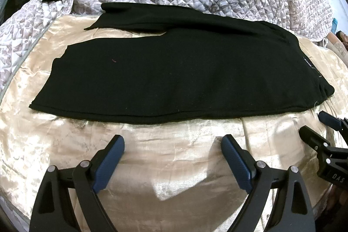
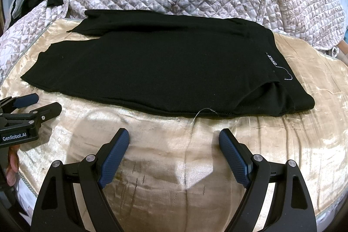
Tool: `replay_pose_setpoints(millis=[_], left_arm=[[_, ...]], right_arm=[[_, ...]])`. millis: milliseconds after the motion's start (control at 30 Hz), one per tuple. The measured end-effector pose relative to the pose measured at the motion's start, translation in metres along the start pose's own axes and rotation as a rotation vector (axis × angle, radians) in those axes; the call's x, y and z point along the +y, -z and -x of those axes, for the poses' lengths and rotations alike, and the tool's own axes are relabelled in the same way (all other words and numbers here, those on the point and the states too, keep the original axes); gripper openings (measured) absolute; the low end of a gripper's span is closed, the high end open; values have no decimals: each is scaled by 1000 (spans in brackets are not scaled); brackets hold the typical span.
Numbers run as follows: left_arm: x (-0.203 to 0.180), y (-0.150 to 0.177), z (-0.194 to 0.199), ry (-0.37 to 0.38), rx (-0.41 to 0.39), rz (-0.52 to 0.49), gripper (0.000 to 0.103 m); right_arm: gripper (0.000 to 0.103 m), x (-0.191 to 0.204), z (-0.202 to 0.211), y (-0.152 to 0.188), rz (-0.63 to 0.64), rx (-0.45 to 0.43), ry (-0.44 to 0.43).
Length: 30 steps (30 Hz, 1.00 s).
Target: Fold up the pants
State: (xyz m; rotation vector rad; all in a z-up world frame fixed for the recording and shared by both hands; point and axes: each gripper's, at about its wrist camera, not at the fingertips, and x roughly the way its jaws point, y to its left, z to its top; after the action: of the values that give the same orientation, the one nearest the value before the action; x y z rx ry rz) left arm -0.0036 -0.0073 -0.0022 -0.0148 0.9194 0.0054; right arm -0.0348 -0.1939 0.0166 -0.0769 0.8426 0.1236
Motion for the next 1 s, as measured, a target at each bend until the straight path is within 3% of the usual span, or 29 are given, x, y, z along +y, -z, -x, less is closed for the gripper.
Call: replay_pose_setpoints(millis=[1000], left_arm=[[-1, 0, 0, -4, -4, -8, 94]], right_arm=[[85, -1, -1, 2, 4, -14, -8]])
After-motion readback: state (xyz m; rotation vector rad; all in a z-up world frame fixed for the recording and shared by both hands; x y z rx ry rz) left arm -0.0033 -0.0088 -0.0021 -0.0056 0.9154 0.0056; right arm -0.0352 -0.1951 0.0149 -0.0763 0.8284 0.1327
